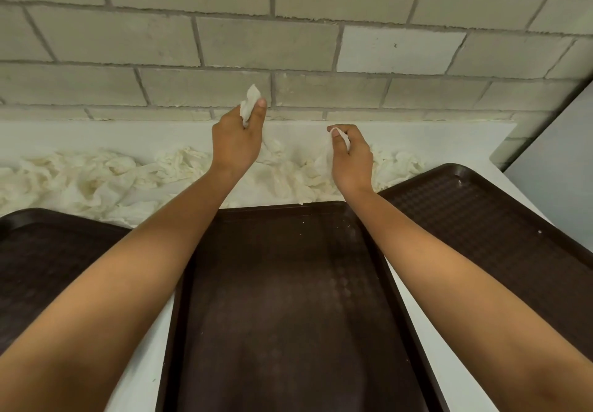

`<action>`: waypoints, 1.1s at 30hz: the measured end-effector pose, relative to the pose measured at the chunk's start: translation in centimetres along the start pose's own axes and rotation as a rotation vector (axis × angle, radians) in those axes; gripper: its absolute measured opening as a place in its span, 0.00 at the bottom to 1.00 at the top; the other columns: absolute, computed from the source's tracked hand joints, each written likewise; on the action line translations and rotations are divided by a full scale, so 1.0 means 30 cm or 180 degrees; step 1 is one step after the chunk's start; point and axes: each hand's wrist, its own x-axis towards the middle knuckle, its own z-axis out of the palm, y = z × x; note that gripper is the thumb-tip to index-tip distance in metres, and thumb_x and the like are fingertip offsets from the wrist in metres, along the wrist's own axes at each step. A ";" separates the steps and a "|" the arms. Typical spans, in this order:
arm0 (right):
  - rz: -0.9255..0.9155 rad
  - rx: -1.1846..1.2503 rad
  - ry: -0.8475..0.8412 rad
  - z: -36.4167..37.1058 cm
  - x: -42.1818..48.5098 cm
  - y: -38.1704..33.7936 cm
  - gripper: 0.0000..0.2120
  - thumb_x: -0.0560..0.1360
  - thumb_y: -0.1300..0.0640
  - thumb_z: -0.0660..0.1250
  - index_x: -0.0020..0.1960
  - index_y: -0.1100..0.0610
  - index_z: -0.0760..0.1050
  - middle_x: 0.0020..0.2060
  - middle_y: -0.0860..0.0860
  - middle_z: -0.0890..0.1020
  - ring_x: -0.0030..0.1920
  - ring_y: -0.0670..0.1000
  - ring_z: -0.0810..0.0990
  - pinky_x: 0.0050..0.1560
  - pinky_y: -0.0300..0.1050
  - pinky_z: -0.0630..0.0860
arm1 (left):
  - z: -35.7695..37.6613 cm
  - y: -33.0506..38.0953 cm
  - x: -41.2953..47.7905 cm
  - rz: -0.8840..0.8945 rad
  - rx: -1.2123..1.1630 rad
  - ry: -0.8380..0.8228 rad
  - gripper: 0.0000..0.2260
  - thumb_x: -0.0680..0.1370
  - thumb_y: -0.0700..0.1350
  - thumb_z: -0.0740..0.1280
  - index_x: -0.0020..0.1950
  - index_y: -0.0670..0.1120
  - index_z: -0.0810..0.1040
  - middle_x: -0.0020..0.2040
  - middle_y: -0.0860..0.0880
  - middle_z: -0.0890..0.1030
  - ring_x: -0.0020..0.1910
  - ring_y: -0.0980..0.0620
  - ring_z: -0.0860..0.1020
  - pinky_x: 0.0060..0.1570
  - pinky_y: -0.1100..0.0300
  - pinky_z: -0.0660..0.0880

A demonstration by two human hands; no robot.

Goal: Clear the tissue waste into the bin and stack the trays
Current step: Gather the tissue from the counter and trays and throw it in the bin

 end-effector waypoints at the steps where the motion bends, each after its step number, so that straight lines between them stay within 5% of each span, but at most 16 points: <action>1: -0.0019 0.0007 -0.0018 -0.001 -0.006 -0.006 0.11 0.81 0.55 0.56 0.57 0.56 0.75 0.40 0.43 0.77 0.31 0.43 0.69 0.35 0.28 0.67 | -0.003 0.007 -0.003 -0.0028 -0.0007 0.0026 0.21 0.80 0.56 0.57 0.31 0.48 0.65 0.27 0.52 0.68 0.28 0.57 0.68 0.28 0.72 0.65; 5: -0.0060 -0.0009 -0.0110 -0.003 -0.023 -0.026 0.11 0.81 0.56 0.57 0.55 0.56 0.76 0.46 0.43 0.78 0.34 0.40 0.72 0.39 0.31 0.68 | -0.014 0.027 -0.031 -0.0135 -0.0111 0.0095 0.22 0.79 0.55 0.60 0.29 0.44 0.68 0.26 0.50 0.69 0.27 0.55 0.69 0.30 0.66 0.66; 8: -0.0052 -0.0049 -0.0190 -0.012 -0.039 -0.032 0.13 0.81 0.53 0.57 0.55 0.58 0.76 0.35 0.43 0.75 0.28 0.41 0.67 0.34 0.35 0.65 | -0.022 0.040 -0.060 -0.0070 -0.0206 0.0082 0.23 0.79 0.55 0.62 0.34 0.38 0.76 0.28 0.48 0.73 0.29 0.53 0.72 0.33 0.62 0.69; 12: -0.0013 -0.0117 -0.0293 -0.034 -0.078 -0.048 0.18 0.80 0.48 0.56 0.55 0.61 0.75 0.31 0.45 0.72 0.32 0.45 0.70 0.39 0.39 0.67 | -0.031 0.064 -0.111 -0.0071 -0.0203 0.0050 0.21 0.78 0.55 0.63 0.29 0.46 0.64 0.25 0.51 0.67 0.25 0.55 0.67 0.27 0.65 0.64; 17: 0.0031 0.0015 -0.0389 -0.084 -0.138 -0.088 0.19 0.79 0.47 0.59 0.32 0.54 0.65 0.25 0.49 0.69 0.27 0.46 0.67 0.34 0.38 0.66 | -0.049 0.111 -0.188 -0.0118 -0.0382 0.0050 0.22 0.78 0.53 0.62 0.29 0.46 0.61 0.25 0.51 0.65 0.24 0.55 0.64 0.23 0.67 0.61; 22: 0.0110 0.0265 -0.0500 -0.138 -0.205 -0.126 0.18 0.77 0.53 0.61 0.38 0.68 0.72 0.29 0.62 0.68 0.31 0.58 0.66 0.39 0.48 0.69 | -0.075 0.172 -0.275 -0.0255 -0.0626 0.0273 0.25 0.79 0.52 0.63 0.25 0.47 0.58 0.20 0.54 0.61 0.19 0.57 0.62 0.24 0.66 0.60; 26: 0.0109 0.0234 -0.0601 -0.171 -0.260 -0.140 0.16 0.75 0.57 0.61 0.30 0.59 0.63 0.26 0.54 0.63 0.30 0.51 0.63 0.37 0.43 0.61 | -0.092 0.199 -0.350 -0.0475 -0.0902 0.0344 0.25 0.79 0.51 0.62 0.25 0.47 0.58 0.17 0.56 0.61 0.17 0.58 0.62 0.22 0.66 0.60; 33: 0.0006 0.0340 -0.0575 -0.238 -0.378 -0.183 0.17 0.73 0.60 0.61 0.29 0.63 0.60 0.25 0.52 0.61 0.30 0.51 0.61 0.34 0.44 0.58 | -0.143 0.235 -0.498 -0.0647 -0.1208 0.0296 0.23 0.79 0.47 0.60 0.25 0.47 0.57 0.16 0.57 0.60 0.18 0.58 0.60 0.22 0.65 0.59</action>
